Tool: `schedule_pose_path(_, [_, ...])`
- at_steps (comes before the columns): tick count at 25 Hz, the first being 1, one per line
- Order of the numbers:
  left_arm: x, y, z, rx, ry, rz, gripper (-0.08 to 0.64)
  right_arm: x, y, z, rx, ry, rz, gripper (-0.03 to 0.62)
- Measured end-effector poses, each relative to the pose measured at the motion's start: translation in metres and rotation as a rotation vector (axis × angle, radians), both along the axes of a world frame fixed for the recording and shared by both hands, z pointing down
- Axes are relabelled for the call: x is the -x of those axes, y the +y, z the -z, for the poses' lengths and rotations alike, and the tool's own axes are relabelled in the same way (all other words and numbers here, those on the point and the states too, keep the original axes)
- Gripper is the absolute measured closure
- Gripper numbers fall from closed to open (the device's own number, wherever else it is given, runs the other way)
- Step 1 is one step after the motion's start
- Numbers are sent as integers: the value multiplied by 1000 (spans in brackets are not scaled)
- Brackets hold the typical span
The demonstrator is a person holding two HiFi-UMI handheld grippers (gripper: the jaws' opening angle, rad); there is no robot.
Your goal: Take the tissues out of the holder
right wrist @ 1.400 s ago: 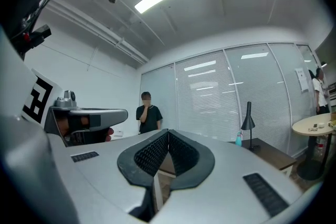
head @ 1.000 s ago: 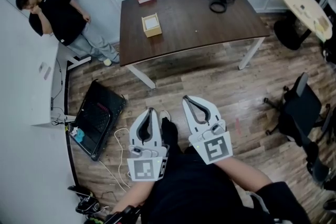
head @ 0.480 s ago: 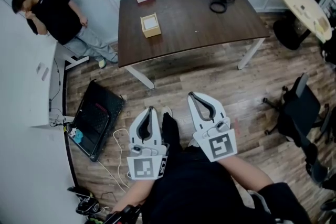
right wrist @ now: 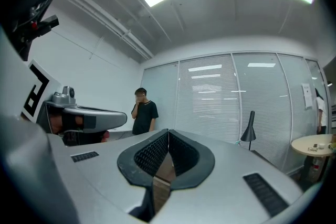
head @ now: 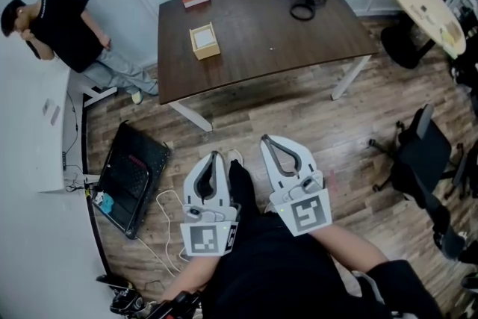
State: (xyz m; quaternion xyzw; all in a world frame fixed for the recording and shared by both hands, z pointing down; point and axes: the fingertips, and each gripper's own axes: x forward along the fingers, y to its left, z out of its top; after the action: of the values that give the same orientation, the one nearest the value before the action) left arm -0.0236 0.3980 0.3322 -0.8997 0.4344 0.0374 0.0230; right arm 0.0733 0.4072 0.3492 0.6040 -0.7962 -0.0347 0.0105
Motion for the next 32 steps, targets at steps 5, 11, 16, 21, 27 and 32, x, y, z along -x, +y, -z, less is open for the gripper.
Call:
schedule_pose_path(5, [-1, -29, -6, 6, 17, -4, 561, -1, -26, -8, 20, -44, -3, 583])
schedule_pose_path(11, [-11, -73, -18, 15, -6, -41, 561, -3, -79, -13, 31, -6, -16, 583])
schedule_pose_path(16, [-8, -125, -18, 22, 4, -32, 561, 1, -128, -11, 27, -1, -23, 583])
schedule_pose_path(21, [-2, -173, -18, 33, 8, -32, 561, 14, -173, -11, 45, 51, -8, 583])
schedule_pose_path(27, [9, -222, -21, 58, 24, -29, 561, 26, -221, -7, 60, 40, -10, 583])
schedule_pose_path(32, [8, -254, -27, 76, 44, -41, 561, 31, -251, -11, 85, 36, -22, 583])
